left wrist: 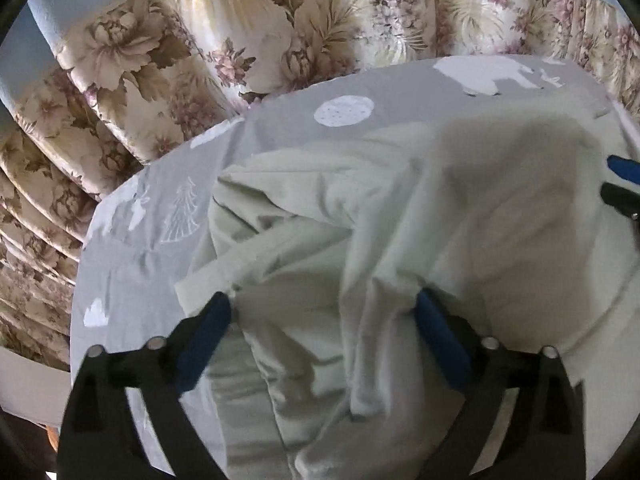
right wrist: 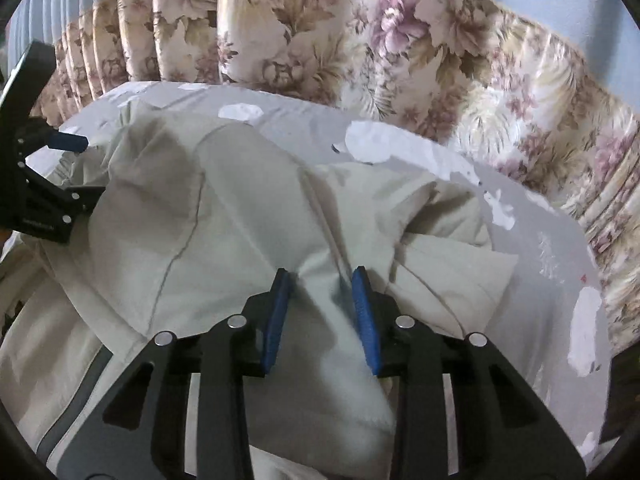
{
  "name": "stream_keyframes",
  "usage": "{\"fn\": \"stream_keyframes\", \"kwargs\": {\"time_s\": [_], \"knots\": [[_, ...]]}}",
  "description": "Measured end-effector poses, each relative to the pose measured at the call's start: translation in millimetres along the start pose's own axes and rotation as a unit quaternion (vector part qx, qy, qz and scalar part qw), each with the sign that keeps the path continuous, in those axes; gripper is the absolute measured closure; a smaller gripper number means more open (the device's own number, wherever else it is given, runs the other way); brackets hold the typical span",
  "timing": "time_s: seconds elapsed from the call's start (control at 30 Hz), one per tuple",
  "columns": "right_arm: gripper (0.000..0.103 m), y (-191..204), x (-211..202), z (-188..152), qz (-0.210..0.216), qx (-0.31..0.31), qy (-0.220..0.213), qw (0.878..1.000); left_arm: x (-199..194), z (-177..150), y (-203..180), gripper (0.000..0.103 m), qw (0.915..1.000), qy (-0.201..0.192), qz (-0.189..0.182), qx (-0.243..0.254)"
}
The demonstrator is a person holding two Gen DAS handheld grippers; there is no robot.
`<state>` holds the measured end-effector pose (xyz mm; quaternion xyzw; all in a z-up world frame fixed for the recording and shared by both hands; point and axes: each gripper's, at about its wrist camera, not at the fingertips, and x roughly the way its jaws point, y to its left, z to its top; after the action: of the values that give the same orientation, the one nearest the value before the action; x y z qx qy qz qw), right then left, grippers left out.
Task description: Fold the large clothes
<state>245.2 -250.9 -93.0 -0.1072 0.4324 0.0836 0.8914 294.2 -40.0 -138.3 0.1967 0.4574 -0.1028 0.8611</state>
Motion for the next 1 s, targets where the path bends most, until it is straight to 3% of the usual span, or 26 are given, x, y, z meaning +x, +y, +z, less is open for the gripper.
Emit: {"fn": "stream_keyframes", "kwargs": {"time_s": [0.3, 0.4, 0.5, 0.6, 0.7, 0.83, 1.0], "knots": [[0.072, -0.1, -3.1, -1.5, 0.010, 0.009, -0.004, 1.000, -1.7, 1.9, 6.5, 0.002, 1.0000, -0.002, -0.008, -0.005], [0.072, -5.1, -27.0, 6.7, 0.034, 0.027, -0.031, 0.999, -18.2, 1.0, 9.0, 0.003, 0.9999, -0.010, -0.011, -0.008], [0.072, -9.4, -48.1, 26.0, 0.058, 0.042, -0.061, 0.996, -40.2, 9.6, 17.4, 0.003, 0.9983, -0.032, -0.038, -0.028], [0.072, -3.8, -44.6, 45.7, 0.063, 0.038, -0.063, 0.995, -40.8, 29.9, 18.8, 0.003, 0.9977, -0.040, -0.031, -0.044], [0.072, 9.9, -15.9, 61.3, 0.067, 0.026, -0.035, 0.997, -19.5, 47.4, 13.9, 0.003, 0.9978, -0.019, -0.027, -0.058], [0.072, 14.1, 22.6, 61.5, 0.038, 0.016, 0.018, 0.999, 16.4, 54.0, 3.3, 0.002, 0.9972, 0.033, -0.017, -0.064], [0.074, 3.1, 44.9, 53.0, 0.054, 0.039, 0.048, 0.997, 34.6, 53.4, -6.2, 0.001, 0.9982, 0.043, -0.008, -0.041]]}}
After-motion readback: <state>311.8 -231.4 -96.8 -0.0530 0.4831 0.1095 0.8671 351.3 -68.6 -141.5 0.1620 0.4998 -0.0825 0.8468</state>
